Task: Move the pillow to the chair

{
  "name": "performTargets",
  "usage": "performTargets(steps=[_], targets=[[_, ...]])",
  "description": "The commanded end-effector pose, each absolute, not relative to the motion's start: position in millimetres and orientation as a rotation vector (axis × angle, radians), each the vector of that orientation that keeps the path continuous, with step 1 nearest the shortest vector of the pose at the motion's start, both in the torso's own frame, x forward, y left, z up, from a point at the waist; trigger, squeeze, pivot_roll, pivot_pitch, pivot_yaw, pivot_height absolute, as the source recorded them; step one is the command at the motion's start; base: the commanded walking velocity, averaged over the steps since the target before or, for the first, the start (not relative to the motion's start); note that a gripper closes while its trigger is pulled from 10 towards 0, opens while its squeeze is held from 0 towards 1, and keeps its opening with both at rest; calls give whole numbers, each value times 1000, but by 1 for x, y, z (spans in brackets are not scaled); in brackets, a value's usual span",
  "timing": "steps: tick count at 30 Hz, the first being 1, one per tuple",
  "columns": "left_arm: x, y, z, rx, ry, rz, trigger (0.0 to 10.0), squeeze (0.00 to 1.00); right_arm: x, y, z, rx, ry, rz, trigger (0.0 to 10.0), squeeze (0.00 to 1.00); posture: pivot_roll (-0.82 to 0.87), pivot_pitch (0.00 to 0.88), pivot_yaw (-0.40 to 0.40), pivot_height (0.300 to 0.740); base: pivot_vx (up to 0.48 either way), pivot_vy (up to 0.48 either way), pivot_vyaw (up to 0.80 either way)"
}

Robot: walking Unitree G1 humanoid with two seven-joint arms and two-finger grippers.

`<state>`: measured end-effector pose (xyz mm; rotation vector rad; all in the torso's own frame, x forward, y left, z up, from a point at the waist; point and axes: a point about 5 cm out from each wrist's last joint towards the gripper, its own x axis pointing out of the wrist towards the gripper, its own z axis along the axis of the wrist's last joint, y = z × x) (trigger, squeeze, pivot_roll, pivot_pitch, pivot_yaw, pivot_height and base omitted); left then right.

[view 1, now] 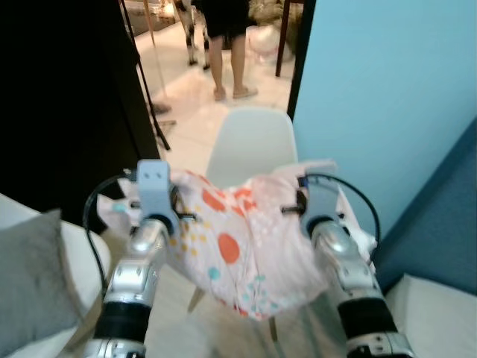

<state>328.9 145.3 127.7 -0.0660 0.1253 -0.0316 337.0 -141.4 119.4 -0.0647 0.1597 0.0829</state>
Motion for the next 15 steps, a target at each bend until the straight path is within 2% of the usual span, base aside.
performTargets(steps=[1,6,15], targets=[[331,144,139,-62,72,-48,10000,0,338,-131,127,-45,113,124,10000,0,49,66,32,740,375,0,-800],[331,143,139,-62,73,-49,10000,0,338,-132,127,-49,117,119,10000,0,49,65,33,740,372,0,-755],[331,143,140,-61,71,-48,10000,0,338,-130,126,-68,113,131,10000,0,51,64,33,740,369,0,0]])
